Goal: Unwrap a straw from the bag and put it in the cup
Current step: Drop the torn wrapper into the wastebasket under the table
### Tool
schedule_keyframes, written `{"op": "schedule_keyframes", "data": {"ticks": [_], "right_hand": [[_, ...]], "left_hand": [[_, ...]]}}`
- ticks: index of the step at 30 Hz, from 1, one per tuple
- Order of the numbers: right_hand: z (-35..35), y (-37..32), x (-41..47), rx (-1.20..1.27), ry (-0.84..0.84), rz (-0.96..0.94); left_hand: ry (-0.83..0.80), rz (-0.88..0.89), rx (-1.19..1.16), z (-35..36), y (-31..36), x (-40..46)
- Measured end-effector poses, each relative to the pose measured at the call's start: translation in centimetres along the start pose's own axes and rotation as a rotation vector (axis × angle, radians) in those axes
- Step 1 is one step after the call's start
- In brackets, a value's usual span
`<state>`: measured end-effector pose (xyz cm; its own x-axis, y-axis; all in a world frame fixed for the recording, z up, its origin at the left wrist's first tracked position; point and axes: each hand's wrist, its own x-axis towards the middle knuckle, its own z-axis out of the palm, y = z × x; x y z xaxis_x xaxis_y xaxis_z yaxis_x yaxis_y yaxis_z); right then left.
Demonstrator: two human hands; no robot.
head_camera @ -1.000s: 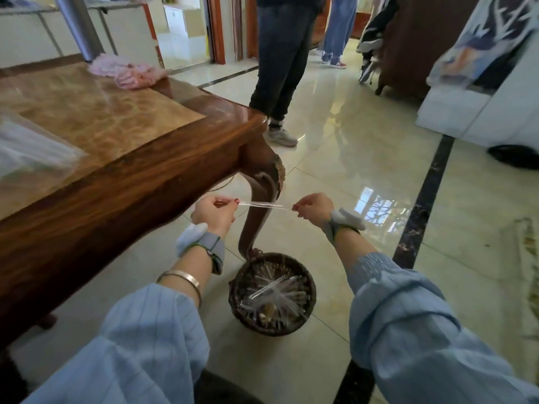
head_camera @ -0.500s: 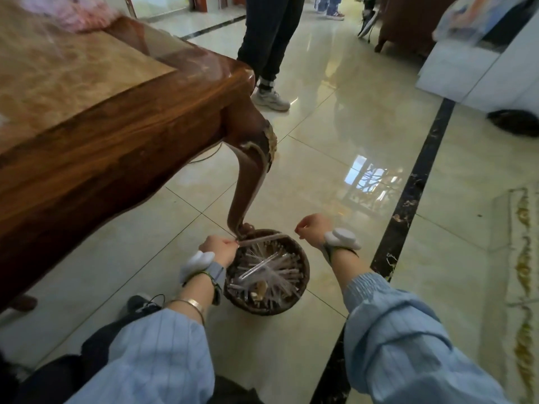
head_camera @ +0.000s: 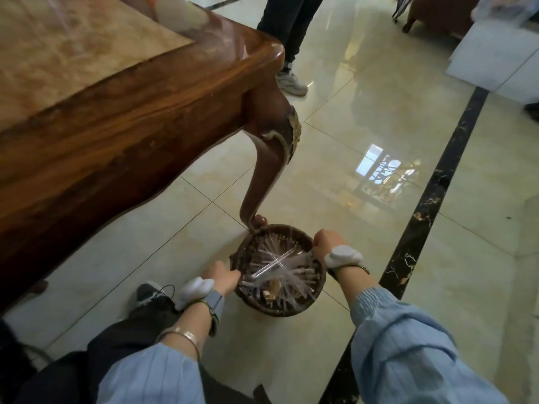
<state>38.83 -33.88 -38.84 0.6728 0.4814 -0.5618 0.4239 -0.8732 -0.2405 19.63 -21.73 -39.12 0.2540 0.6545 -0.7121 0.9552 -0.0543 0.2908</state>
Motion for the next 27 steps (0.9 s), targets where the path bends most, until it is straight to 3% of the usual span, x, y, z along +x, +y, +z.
{"op": "schedule_keyframes", "data": {"ticks": [12,21,27], "right_hand": [[2.5,-2.5,1.4,-0.089,-0.087,-0.098],[2.9,-2.7,1.8,-0.042,-0.176,0.026],[2.4,-3.1,1.7,-0.04,-0.014,-0.004]], "left_hand": [[-0.026,0.023,-0.035,-1.0,-0.9,1.7],[-0.029,0.062,-0.082,-0.6,0.0,1.5],[-0.007,0.081,-0.102,-0.6,-0.3,1.7]]}}
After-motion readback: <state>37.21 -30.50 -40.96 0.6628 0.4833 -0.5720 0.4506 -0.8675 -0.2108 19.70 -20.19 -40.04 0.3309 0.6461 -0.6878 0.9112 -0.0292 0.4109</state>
